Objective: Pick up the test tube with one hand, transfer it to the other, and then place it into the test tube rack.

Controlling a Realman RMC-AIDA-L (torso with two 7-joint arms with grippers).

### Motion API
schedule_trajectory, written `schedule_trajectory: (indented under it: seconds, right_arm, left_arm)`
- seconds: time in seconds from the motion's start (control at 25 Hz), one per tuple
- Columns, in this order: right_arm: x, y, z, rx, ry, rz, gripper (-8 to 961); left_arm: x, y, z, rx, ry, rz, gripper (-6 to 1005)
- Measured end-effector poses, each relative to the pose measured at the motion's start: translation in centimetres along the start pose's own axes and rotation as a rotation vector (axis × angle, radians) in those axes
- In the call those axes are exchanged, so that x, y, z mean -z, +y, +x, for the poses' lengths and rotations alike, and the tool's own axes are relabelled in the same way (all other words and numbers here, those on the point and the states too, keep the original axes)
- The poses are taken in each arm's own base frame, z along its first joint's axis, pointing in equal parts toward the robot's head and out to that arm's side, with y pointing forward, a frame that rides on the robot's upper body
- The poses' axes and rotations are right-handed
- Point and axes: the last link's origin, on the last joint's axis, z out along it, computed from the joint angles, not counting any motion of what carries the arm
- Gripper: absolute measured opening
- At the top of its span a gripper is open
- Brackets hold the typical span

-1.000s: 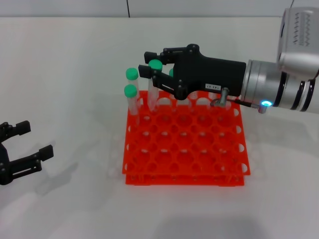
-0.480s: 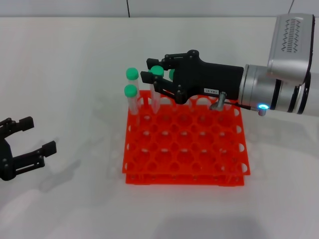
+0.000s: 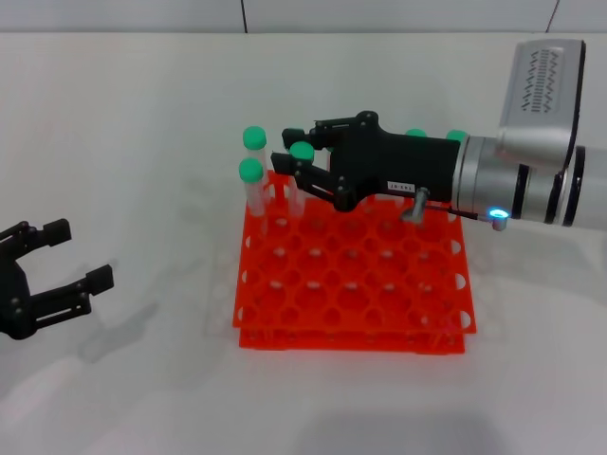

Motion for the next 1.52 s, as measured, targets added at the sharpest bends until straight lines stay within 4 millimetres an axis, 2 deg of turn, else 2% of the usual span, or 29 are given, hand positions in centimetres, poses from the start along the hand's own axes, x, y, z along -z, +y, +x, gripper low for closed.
schedule_trajectory:
  seconds: [0.8,1.0,1.2,1.32,1.48,1.52]
  right_arm:
    - [-0.6,-0.3,0.5,-0.011,0.056,0.024,265]
    - [-0.8,-0.2,0.3,-0.022,0.055,0.015,381]
    - [-0.7,0.4,-0.5,-0.022,0.011,-0.039,611]
    - [0.1,0.6,-1.2,-0.035,-0.036,-0.067,641]
    - [2.7,0.4,-1.7,-0.05,-0.092,-0.096,680]
    - [2.7,0.4,-1.7,-0.05,-0.092,-0.096,690]
  left_arm:
    - [-1.0,-0.4,0.8,-0.012,0.002,-0.025,866]
    - [-1.2,-0.5,1.0,-0.016,0.004,-0.03,867]
    - [-1.3,-0.5,1.0,-0.017,0.005,-0.031,867]
    - [-1.0,-0.6,1.1,-0.015,0.01,-0.02,868]
    - [-1.1,-0.7,1.3,-0.02,0.014,-0.026,868]
    - [-1.3,-0.8,1.4,-0.023,0.015,-0.029,869]
